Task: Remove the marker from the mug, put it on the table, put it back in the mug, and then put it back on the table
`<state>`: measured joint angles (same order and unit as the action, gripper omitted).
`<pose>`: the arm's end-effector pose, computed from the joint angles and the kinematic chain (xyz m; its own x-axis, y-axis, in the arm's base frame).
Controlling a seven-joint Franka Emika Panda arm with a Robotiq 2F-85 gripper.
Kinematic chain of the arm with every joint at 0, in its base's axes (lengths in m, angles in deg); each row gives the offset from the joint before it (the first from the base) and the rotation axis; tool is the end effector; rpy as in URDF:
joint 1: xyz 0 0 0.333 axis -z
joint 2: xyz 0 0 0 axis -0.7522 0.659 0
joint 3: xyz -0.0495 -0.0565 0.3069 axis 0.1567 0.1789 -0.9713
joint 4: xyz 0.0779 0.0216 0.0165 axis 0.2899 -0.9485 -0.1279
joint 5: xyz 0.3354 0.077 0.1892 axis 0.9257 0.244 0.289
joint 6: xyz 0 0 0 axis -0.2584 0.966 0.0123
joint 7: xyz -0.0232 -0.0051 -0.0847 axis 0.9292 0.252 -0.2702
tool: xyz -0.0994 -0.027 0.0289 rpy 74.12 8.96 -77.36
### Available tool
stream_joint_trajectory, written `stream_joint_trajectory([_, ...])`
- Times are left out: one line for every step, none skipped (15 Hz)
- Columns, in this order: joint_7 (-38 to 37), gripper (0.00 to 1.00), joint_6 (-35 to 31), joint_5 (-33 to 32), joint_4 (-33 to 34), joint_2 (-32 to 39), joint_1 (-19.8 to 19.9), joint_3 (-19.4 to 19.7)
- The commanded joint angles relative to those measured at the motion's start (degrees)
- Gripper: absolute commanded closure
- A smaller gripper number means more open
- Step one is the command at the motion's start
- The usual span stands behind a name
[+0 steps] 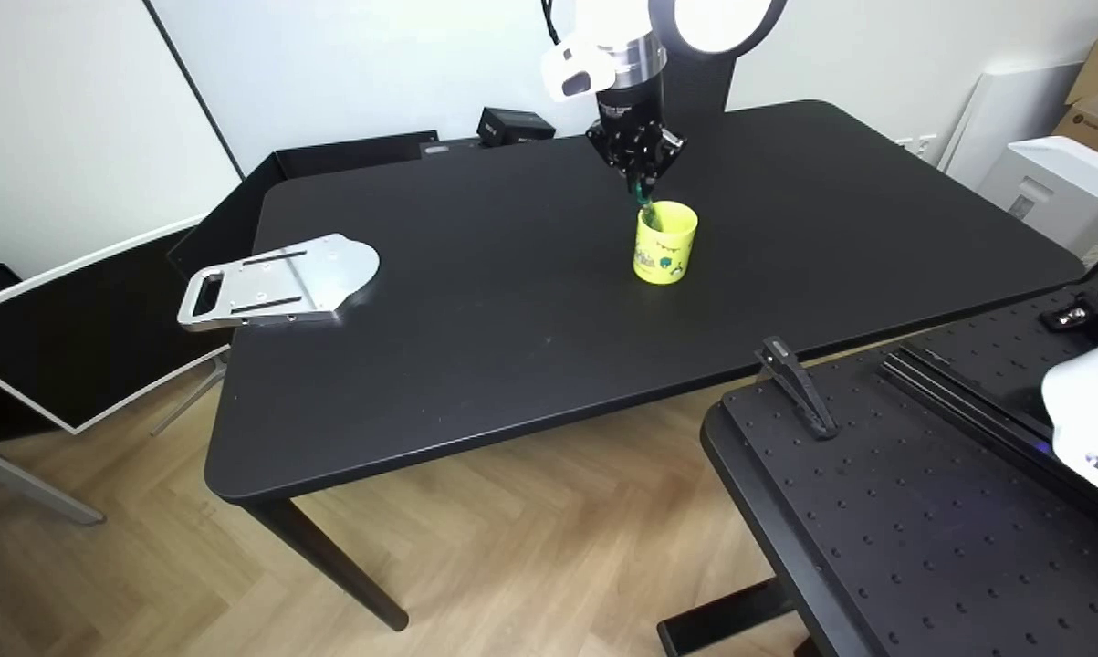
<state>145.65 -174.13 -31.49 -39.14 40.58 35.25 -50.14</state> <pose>0.4670 0.2893 0.1757 -0.5717 0.7808 -0.2520 0.8135 0.5793 -0.0509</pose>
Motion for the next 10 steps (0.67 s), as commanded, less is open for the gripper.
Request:
stream_joint_trajectory([1.9, 0.95, 1.7, 1.6, 0.1, -3.2, -0.1, 0.4])
stream_joint_trajectory([2.3, 0.95, 1.9, 1.9, 0.1, -3.7, 0.0, 0.3])
stream_joint_trajectory([2.9, 0.95, 2.2, 2.4, 0.1, -4.3, 0.2, 0.2])
stream_joint_trajectory([3.5, 0.95, 2.5, 3.0, 0.2, -4.7, 0.2, 0.2])
stream_joint_trajectory([4.2, 0.95, 2.7, 3.9, 0.2, -5.3, 0.3, 0.1])
stream_joint_trajectory([5.2, 0.95, 3.1, 4.9, 0.4, -5.8, 0.4, 0.0])
stream_joint_trajectory([6.0, 0.95, 3.5, 5.8, 0.6, -6.2, 0.5, 0.0])
stream_joint_trajectory([7.1, 0.95, 3.9, 6.9, 0.8, -6.7, 0.5, 0.0])
stream_joint_trajectory([8.1, 0.95, 4.2, 7.9, 1.0, -7.2, 0.5, 0.0])
stream_joint_trajectory([8.7, 0.95, 4.6, 8.6, 1.2, -7.7, 0.4, 0.2])
